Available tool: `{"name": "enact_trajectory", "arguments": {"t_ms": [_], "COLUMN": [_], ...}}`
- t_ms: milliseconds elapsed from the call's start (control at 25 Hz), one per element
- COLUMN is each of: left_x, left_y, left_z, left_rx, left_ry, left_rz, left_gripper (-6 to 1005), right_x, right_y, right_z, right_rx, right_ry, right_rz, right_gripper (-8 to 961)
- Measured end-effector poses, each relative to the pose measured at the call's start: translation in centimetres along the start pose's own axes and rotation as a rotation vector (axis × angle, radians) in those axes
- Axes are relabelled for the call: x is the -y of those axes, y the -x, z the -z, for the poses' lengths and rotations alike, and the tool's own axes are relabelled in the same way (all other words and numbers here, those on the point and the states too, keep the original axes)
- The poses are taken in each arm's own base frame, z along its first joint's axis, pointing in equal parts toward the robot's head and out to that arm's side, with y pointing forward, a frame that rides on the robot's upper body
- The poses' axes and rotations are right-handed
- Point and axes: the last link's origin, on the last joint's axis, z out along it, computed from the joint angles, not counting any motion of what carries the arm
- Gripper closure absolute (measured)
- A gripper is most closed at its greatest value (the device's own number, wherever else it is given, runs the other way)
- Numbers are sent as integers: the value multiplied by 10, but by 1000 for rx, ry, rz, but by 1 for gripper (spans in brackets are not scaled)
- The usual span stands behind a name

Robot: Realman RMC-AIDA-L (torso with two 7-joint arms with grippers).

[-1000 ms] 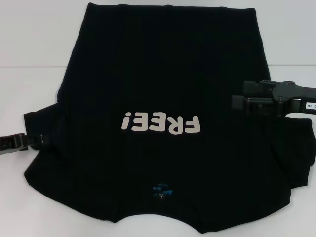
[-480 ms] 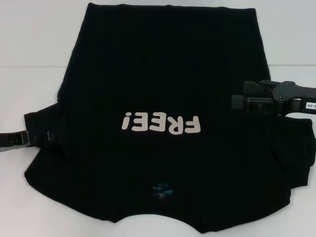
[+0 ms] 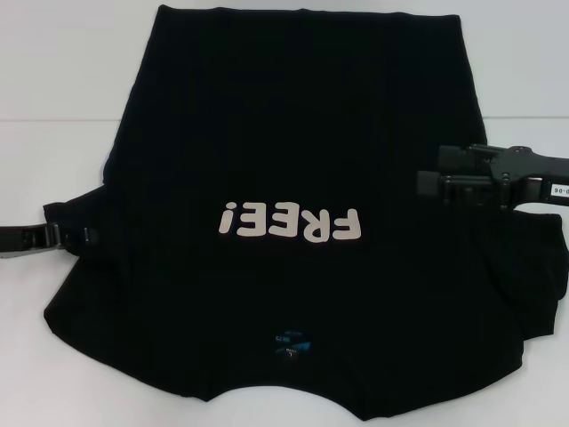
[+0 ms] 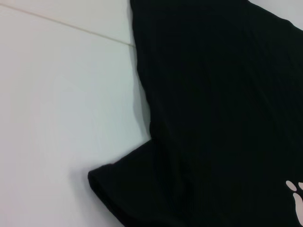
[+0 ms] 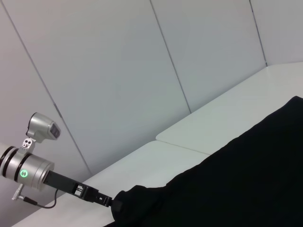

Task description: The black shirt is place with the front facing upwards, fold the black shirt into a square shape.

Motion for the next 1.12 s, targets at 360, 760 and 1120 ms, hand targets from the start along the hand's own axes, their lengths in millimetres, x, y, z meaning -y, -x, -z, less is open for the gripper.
{"name": "enact_trajectory", "arguments": {"t_ms": [360, 760, 1120], "left_x": [-4, -29, -73], "left_y": [-6, -23, -34], "left_z": [0, -9, -35], "left_rx": [-2, -1, 48], "left_ry": [1, 69, 135], "left_rz": [-24, -72, -168], "left_gripper": [764, 959, 947], "right_x": [0, 0, 0], "right_y": [-1, -1, 0], "right_z": [1, 1, 1], "right_rx": [1, 3, 4], "right_ry": [-1, -2, -3], "right_rz": [-2, 1, 6], "right_gripper": [47, 48, 48]}}
